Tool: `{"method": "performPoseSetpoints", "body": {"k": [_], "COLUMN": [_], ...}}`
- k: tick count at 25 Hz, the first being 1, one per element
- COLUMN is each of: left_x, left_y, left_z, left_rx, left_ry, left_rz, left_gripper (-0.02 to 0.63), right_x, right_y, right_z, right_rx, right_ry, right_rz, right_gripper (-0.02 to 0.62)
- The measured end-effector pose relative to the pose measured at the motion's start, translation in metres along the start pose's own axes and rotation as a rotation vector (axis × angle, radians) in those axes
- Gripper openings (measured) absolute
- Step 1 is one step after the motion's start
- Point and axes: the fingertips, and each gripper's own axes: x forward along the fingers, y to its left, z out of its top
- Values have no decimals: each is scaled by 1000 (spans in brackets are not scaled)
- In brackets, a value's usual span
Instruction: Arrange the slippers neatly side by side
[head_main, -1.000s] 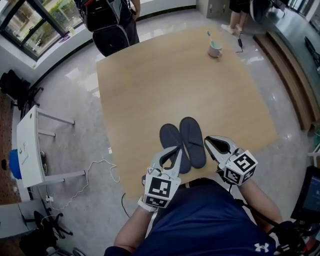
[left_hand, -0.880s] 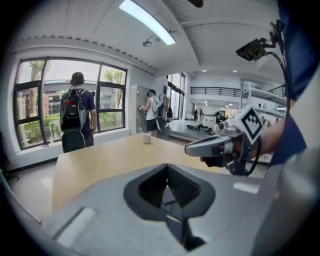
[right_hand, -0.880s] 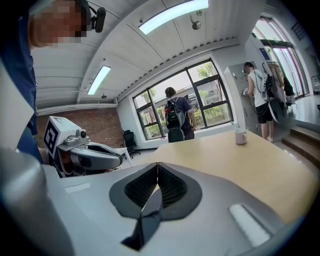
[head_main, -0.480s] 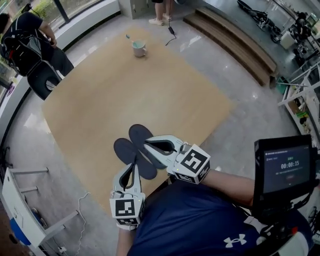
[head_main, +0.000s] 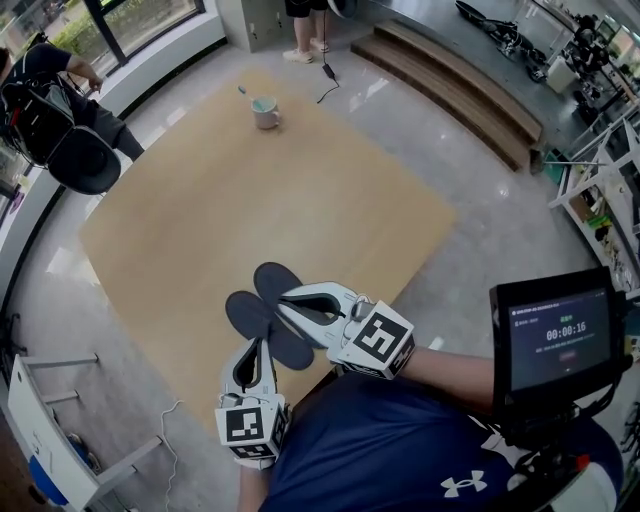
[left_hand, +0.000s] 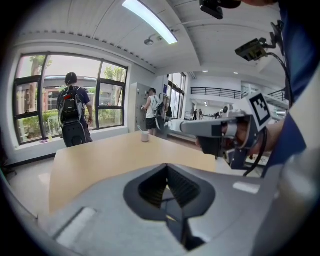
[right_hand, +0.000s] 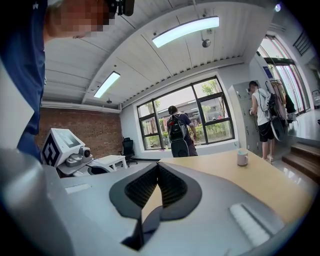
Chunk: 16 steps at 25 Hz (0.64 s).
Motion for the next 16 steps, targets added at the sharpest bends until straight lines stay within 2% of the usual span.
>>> {"method": "performPoseSetpoints", "body": {"k": [5, 9, 16], "left_x": [-3, -16, 9], "left_y": [0, -18, -26], "left_z": [-6, -2, -1], "left_rx": [-14, -33, -49], "left_ry": [-1, 5, -2], "left_rz": [-7, -1, -55], "left_gripper": [5, 5, 5], "right_x": [0, -19, -32], "right_y": [6, 16, -11], "right_z": [-3, 7, 0], "right_rx": [4, 6, -19], "right_ry": [5, 9, 35], "right_rz": [-4, 3, -86], "right_gripper": [11, 11, 11]}}
